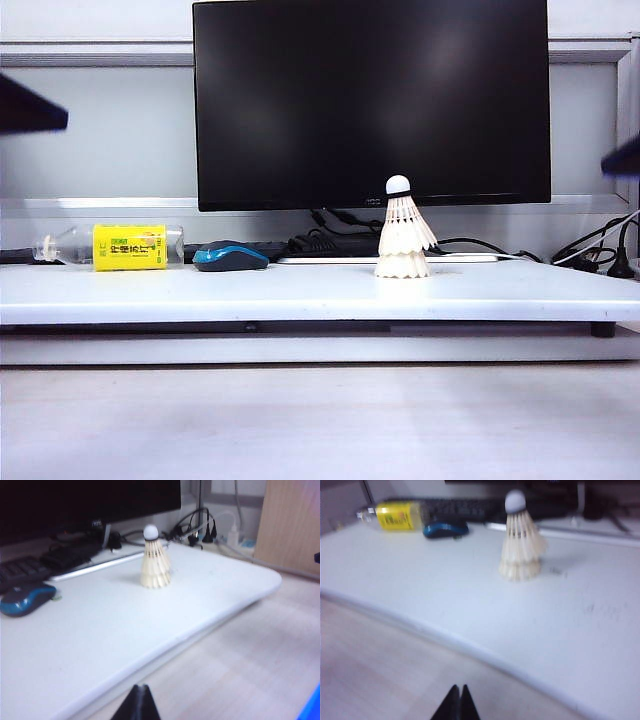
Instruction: Stack the badminton balls on the table vertically.
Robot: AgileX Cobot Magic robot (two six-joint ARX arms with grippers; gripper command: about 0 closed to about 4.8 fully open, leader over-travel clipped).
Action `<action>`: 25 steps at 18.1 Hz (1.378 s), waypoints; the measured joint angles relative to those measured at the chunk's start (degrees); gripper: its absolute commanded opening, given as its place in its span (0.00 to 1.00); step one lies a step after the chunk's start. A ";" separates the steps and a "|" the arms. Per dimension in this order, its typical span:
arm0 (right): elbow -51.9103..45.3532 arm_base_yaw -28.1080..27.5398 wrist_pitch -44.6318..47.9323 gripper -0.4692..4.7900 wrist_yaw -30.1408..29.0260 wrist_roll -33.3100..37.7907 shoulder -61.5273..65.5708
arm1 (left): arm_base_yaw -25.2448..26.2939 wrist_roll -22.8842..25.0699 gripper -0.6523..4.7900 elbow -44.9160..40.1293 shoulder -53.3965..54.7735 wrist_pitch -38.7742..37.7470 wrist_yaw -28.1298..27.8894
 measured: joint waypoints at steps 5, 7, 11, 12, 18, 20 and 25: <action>-3.06 0.00 -0.13 0.09 0.00 0.00 0.00 | 0.00 -0.02 0.11 -2.36 0.00 0.13 -0.07; -3.30 0.00 -0.09 0.09 0.00 0.00 0.00 | 0.00 -0.04 0.11 -3.17 0.00 0.13 -0.11; -3.76 0.00 0.02 0.09 0.00 0.00 0.00 | 0.00 -0.07 0.11 -3.65 0.00 -0.28 -0.11; -4.11 0.00 -0.52 0.09 0.00 0.00 0.04 | 0.00 -0.07 0.11 -3.65 0.00 -0.26 -0.11; -4.11 0.02 -2.86 0.09 0.00 0.00 0.02 | 0.00 -1.40 0.11 -3.65 0.00 -0.33 -0.17; -4.11 0.00 -3.19 0.09 0.00 0.00 0.02 | 0.00 -1.62 0.11 -3.65 0.00 -0.39 -0.17; -4.11 0.00 -3.17 0.09 0.00 0.00 0.02 | 0.00 -1.62 0.11 -3.65 0.00 -0.74 -0.17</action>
